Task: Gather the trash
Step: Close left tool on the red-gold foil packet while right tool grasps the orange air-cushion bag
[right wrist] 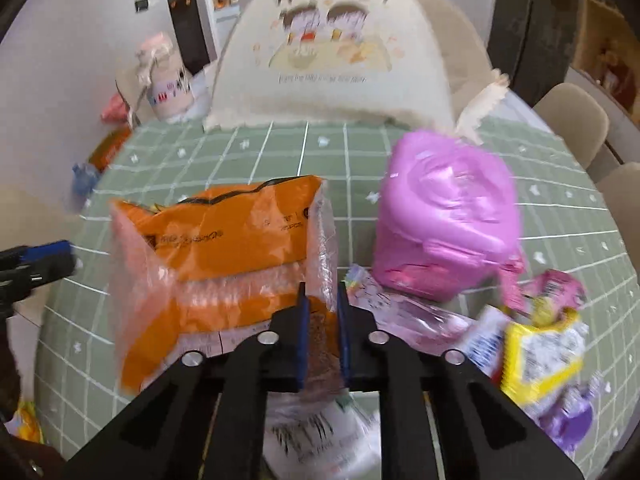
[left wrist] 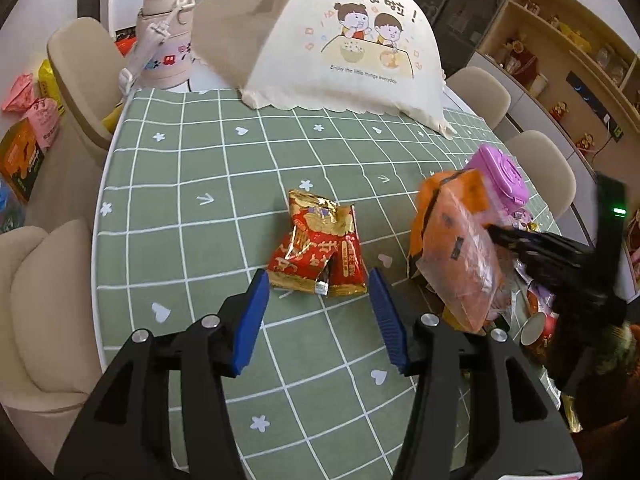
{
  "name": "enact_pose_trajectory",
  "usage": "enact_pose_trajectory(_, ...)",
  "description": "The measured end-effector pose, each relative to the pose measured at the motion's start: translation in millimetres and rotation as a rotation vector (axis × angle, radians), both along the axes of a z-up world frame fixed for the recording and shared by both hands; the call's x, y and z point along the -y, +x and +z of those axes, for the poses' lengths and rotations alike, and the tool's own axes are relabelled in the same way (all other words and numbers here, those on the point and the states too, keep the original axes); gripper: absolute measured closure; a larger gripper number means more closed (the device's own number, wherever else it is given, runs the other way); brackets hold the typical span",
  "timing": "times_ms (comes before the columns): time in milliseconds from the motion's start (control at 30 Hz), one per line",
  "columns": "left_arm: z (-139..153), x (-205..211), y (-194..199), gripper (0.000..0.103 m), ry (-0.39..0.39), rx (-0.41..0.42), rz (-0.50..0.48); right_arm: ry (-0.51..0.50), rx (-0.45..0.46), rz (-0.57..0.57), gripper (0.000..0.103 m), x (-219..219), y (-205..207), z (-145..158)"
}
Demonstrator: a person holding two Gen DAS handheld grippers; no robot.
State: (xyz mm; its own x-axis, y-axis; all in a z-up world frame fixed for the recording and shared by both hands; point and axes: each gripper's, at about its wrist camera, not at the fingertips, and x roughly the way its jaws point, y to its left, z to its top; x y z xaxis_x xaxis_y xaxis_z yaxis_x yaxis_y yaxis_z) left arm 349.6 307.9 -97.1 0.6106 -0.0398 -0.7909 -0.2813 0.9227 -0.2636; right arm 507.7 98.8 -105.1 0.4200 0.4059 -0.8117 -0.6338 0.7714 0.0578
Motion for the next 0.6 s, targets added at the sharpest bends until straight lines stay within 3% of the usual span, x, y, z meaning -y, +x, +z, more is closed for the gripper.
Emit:
enact_pose_trajectory(233,-10,-16,27,0.049,0.012,0.014,-0.020,0.036,0.073,-0.134,0.092,61,-19,39)
enact_pose_trajectory(367,-26,-26,56,0.049,0.016,-0.035,-0.009,0.047,0.080,-0.215,0.092,86,-25,45)
enact_pose_trajectory(467,-40,-18,75,0.051,0.078,-0.102,-0.044,0.048,0.082,-0.267,0.092,96,-31,44)
enact_pose_trajectory(600,-51,-5,83,0.081,0.082,-0.141,-0.096,0.051,0.095,-0.336,0.092,112,-46,46)
